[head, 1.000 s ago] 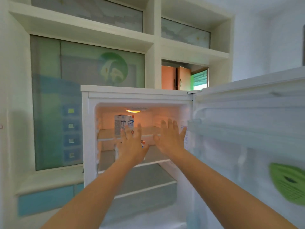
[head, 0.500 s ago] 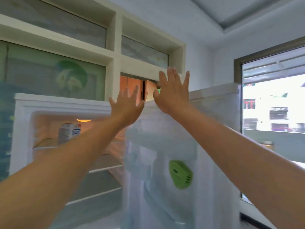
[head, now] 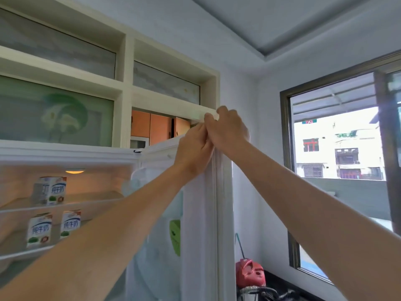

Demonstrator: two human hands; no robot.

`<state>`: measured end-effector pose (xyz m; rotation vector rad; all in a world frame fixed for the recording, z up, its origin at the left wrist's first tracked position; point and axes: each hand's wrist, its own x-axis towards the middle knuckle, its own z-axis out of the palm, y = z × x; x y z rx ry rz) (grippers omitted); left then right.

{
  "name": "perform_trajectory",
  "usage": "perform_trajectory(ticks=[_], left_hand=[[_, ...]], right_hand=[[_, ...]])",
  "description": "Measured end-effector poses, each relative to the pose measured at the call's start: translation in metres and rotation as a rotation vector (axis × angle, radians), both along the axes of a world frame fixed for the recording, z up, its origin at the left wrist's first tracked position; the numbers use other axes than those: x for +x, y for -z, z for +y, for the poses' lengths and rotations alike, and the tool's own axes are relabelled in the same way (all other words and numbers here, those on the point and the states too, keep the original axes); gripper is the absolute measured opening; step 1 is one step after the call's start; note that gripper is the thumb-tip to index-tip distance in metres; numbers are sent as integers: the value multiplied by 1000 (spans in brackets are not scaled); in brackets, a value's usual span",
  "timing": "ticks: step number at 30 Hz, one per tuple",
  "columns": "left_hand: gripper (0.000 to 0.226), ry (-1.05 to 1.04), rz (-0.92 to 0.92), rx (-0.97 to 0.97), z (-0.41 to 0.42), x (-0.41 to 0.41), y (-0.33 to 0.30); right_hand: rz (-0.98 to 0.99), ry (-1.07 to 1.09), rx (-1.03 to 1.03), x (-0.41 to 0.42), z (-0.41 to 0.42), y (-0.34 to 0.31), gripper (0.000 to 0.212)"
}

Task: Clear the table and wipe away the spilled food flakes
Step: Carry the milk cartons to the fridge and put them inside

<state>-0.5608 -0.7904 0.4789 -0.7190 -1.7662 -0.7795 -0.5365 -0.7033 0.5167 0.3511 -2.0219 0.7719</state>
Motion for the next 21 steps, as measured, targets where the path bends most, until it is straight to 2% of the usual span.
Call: perform_trajectory(ticks=[5, 10, 12, 15, 18, 21], left_hand=[[29, -31, 107, -9, -14, 2, 2], [25, -31, 35, 88, -46, 31, 9], [25, -80, 81, 113, -65, 45, 13], [42, -136, 170, 133, -97, 61, 23], [60, -247, 165, 146, -136, 84, 32], [89, -523, 120, 31, -176, 106, 40]], right_hand=[[78, -156, -115, 0, -14, 7, 40], [257, -302, -175, 13, -54, 14, 29], [314, -329, -185, 21, -77, 17, 31], [360, -431, -199, 40, -111, 18, 38], [378, -612, -227, 61, -150, 22, 48], [383, -809, -222, 73, -190, 27, 51]])
